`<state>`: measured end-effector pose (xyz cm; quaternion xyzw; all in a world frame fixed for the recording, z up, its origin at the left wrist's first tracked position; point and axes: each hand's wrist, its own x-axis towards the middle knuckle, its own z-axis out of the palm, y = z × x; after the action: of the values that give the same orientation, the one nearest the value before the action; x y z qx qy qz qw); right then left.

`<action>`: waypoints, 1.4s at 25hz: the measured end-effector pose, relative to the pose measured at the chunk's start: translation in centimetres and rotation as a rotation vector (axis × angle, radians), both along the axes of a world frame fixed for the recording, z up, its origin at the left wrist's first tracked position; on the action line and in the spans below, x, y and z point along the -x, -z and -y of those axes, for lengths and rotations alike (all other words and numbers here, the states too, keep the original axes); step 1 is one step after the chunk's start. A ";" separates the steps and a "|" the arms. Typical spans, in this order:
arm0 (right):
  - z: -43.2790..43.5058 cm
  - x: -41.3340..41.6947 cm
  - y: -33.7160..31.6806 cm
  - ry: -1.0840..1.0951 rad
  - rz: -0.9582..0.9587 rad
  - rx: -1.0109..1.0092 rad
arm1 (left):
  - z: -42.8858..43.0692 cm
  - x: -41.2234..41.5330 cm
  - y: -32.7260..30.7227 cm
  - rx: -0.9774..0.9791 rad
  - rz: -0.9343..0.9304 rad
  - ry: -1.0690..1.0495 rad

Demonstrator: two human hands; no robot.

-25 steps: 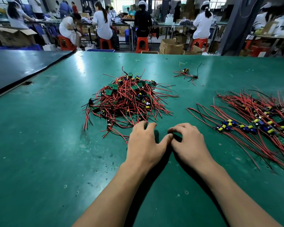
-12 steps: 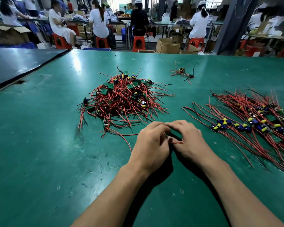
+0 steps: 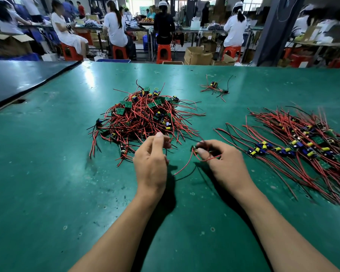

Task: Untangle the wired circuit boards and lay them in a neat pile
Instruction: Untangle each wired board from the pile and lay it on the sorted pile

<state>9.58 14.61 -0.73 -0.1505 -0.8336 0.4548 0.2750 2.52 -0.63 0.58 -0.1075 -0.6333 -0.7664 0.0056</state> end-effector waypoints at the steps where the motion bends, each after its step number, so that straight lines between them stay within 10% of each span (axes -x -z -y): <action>1: -0.1 0.0 -0.4 -0.017 -0.057 0.153 | 0.1 0.2 -0.1 -0.025 0.054 -0.008; 10: 0.5 -0.4 -2.3 -0.221 -0.110 0.866 | -0.5 -0.3 -0.6 -0.116 0.428 0.536; 19: 1.1 -0.4 -1.7 -0.320 0.000 0.631 | -0.8 -0.9 0.2 -0.100 0.394 0.718; 35: 0.2 -0.1 -1.9 -0.181 -0.010 0.873 | -0.5 -0.5 -0.2 0.032 0.331 0.820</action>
<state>9.68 14.38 1.18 -0.1767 -0.5721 0.7869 0.1491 3.03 -0.09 0.74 -0.2257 -0.5422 -0.7024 -0.4021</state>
